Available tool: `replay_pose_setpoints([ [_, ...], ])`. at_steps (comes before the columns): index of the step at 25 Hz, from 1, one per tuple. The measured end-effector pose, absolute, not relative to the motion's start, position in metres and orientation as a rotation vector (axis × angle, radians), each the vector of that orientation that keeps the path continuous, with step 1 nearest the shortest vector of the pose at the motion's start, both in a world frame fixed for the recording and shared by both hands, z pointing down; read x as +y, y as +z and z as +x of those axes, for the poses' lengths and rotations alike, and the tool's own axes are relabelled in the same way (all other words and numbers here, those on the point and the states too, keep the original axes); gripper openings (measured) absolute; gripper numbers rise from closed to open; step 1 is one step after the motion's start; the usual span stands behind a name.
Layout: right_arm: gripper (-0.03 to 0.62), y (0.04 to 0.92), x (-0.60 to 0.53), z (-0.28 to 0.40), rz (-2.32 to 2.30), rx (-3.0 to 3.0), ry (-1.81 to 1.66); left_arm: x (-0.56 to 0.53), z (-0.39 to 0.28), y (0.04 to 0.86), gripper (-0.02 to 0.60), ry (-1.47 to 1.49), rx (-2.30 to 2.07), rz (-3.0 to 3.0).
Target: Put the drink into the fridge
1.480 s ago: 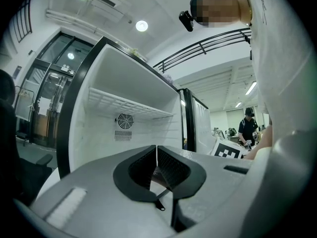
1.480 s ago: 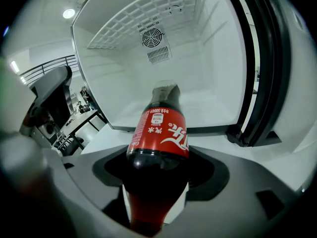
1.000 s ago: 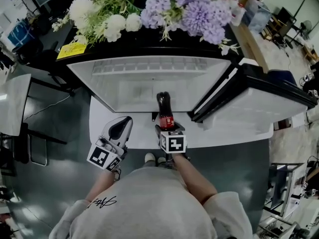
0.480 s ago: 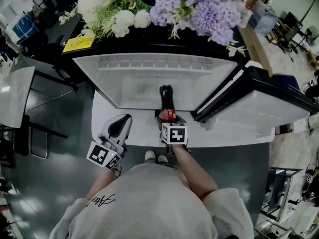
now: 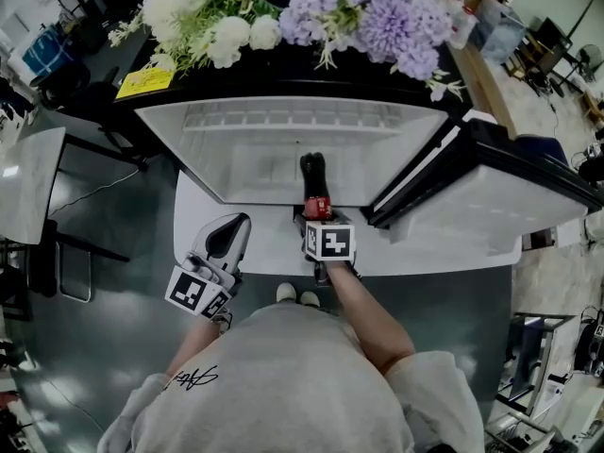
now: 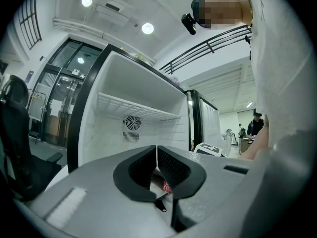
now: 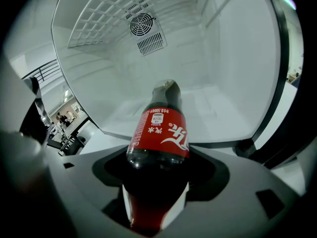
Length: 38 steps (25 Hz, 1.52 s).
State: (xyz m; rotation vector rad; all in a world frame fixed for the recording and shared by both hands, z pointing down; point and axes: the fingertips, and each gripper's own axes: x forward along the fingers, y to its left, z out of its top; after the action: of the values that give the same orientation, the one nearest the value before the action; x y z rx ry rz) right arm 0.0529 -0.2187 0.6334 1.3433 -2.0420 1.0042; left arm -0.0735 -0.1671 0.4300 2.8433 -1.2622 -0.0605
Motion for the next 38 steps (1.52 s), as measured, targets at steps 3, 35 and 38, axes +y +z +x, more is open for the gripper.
replay_pose_setpoints([
  [3, 0.322, 0.633, -0.225, 0.053, 1.346, -2.04, 0.996, -0.166, -0.074, 0.431, 0.012, -0.058, -1.26, 2.843],
  [35, 0.324, 0.62, -0.249, 0.054, 1.409, -1.947, 1.003, -0.162, -0.082, 0.43, 0.012, -0.049, -1.282, 2.837],
  [38, 0.322, 0.622, -0.252, 0.055, 1.411, -1.931, 1.015, -0.162, -0.084, 0.43, 0.012, -0.049, -1.29, 2.832],
])
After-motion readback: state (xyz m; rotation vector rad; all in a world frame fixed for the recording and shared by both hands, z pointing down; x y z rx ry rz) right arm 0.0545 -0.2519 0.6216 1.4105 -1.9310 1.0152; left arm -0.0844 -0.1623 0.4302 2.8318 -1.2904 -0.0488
